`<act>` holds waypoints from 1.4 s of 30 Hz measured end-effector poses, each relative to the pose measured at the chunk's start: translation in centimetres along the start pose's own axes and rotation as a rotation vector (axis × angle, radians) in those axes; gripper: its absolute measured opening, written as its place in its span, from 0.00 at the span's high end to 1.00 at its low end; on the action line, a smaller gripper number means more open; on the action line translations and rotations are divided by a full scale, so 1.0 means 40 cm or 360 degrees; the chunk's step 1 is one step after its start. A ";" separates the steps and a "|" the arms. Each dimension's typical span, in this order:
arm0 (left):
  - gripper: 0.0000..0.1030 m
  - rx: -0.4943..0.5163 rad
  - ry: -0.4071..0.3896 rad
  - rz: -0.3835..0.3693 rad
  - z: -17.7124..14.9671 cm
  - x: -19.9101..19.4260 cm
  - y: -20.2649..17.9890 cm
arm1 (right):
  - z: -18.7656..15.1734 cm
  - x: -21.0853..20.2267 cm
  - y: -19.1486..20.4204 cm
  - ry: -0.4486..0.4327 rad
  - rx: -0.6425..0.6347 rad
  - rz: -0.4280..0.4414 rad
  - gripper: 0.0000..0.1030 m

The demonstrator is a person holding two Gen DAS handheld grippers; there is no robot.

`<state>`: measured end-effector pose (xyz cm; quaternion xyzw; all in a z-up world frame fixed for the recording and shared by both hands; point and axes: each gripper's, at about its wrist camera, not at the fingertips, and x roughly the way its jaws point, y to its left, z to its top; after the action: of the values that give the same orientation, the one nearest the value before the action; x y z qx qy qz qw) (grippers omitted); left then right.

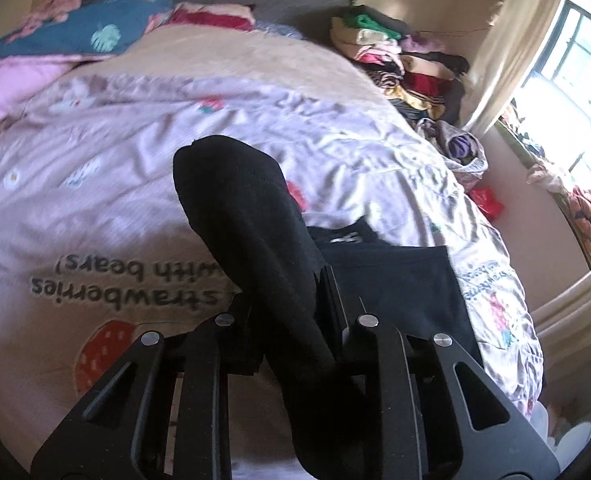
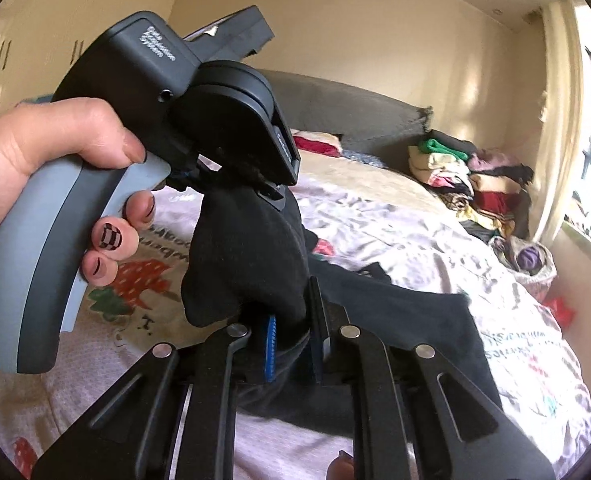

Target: Fold small clothes

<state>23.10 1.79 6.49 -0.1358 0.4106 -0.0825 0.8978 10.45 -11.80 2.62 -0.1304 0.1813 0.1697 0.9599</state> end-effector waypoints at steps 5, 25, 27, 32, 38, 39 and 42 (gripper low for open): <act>0.85 0.0060 -0.0002 -0.0027 0.001 0.006 -0.079 | -0.011 -0.032 -0.066 -0.0006 0.0099 -0.0044 0.89; 0.84 0.0191 0.0144 -0.0115 -0.046 0.145 -0.296 | -0.121 -0.047 -0.249 0.0177 0.0428 -0.0132 0.92; 0.83 0.0201 0.0162 -0.0117 -0.052 0.166 -0.316 | -0.136 -0.041 -0.277 0.0212 0.0510 -0.0116 0.92; 0.80 0.0238 0.0208 -0.0100 -0.058 0.221 -0.362 | -0.166 -0.031 -0.328 0.0277 0.0705 -0.0063 0.92; 0.71 0.0305 0.0244 -0.0086 -0.063 0.275 -0.419 | -0.196 -0.021 -0.371 0.0336 0.0914 0.0018 0.92; 0.62 0.0311 0.0248 -0.0087 -0.063 0.282 -0.424 | -0.206 -0.014 -0.384 0.0354 0.0973 0.0050 0.92; 0.23 0.0298 0.0262 -0.0086 -0.057 0.308 -0.434 | -0.244 0.007 -0.427 0.0422 0.1196 0.0158 0.89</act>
<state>28.73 -18.29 1.68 -0.0552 0.4697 -0.1554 0.8673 14.08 -30.29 -3.06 0.2179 0.3591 0.1194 0.8996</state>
